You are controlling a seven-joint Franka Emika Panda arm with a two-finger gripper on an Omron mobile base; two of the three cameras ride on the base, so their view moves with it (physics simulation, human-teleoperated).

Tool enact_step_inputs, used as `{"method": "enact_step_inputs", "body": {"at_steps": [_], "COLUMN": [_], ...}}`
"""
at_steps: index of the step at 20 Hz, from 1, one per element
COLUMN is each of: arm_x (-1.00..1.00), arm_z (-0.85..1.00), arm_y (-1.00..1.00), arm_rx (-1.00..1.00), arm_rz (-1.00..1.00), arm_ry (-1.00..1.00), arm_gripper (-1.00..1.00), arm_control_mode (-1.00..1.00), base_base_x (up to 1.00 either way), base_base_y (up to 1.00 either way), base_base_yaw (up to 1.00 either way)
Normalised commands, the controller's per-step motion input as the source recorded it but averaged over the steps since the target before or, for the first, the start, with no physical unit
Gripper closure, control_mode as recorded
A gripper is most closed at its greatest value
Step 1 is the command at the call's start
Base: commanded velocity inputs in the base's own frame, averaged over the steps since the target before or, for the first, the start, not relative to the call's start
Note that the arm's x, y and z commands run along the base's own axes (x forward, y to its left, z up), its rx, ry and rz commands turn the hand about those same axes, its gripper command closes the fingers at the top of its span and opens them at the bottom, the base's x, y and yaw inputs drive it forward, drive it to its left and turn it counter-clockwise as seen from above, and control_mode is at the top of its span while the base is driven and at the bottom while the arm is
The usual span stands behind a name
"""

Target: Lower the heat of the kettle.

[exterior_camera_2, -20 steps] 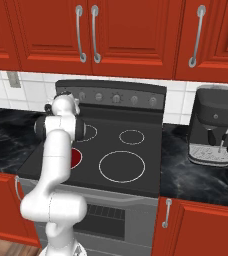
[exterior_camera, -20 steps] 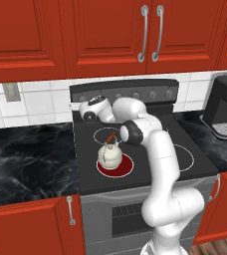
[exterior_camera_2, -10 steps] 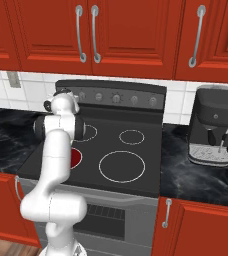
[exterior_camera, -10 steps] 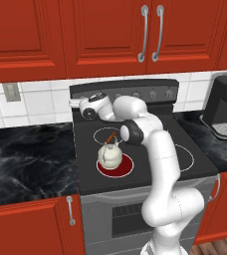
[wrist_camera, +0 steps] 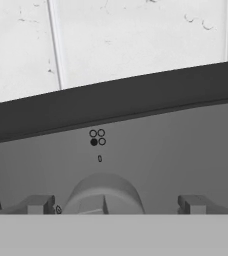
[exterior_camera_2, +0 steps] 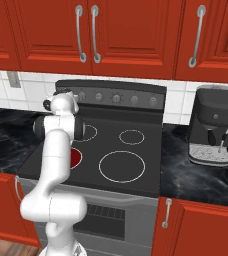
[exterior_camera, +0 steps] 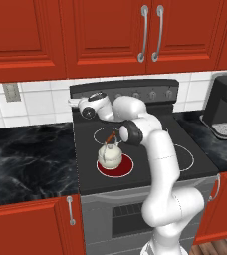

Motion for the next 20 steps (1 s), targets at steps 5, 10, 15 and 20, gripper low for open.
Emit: {"method": "enact_step_inputs", "body": {"at_steps": [5,10,15,20], "arm_x": [0.01,0.0,0.0,0.0], "arm_z": [0.0,0.0,0.0,0.0], "arm_y": [0.02,0.0,0.0,0.0], "arm_rx": [0.0,0.0,0.0,0.0], "arm_rz": [0.0,0.0,0.0,0.0], "arm_ry": [0.0,0.0,0.0,0.0], "arm_gripper": [-1.0,-1.0,-1.0,-1.0], "arm_control_mode": [-1.0,-1.0,-1.0,-1.0], "base_base_x": [0.0,0.0,0.0,0.0], "base_base_y": [0.0,0.0,0.0,0.0], "base_base_yaw": [0.0,0.0,0.0,0.0]}}
